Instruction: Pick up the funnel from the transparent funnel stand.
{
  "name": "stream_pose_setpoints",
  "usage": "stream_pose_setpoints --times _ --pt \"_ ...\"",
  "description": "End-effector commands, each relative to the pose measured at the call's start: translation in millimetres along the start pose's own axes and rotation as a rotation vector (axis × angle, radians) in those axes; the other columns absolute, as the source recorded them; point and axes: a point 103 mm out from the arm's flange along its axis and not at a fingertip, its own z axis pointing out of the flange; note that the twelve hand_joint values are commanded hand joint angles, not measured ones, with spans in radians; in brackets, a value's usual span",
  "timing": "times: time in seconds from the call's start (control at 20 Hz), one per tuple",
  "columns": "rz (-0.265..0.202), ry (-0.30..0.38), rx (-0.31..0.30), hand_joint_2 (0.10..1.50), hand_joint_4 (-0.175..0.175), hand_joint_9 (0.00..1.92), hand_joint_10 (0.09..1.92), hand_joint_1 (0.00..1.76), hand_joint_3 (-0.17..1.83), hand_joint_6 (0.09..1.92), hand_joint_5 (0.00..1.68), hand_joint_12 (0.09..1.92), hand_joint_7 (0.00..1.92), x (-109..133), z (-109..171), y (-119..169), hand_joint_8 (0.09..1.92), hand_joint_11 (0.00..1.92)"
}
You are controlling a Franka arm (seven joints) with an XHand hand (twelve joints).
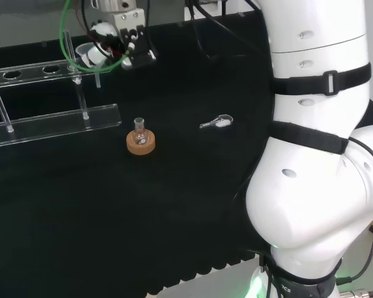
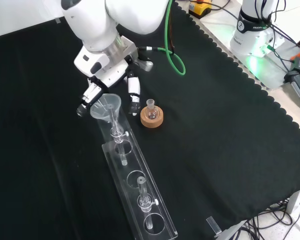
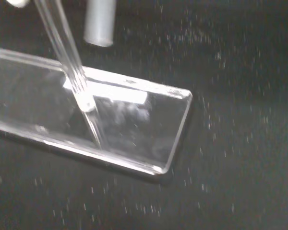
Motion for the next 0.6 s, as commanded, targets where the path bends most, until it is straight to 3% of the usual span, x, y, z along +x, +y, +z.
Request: stream_pose_setpoints --times 0.05,0.6 --pt "-0.026 0.018 -0.049 0.80 -0.087 0.85 0.88 0.40 0.02 0.09 0.18 1.05 0.17 -17 -10 9 0.99 1.22" --pt "-0.047 -0.003 -0.038 0.80 -0.089 0.87 0.90 0.40 0.02 0.09 0.19 1.05 0.17 -4 -9 14 1.00 1.26"
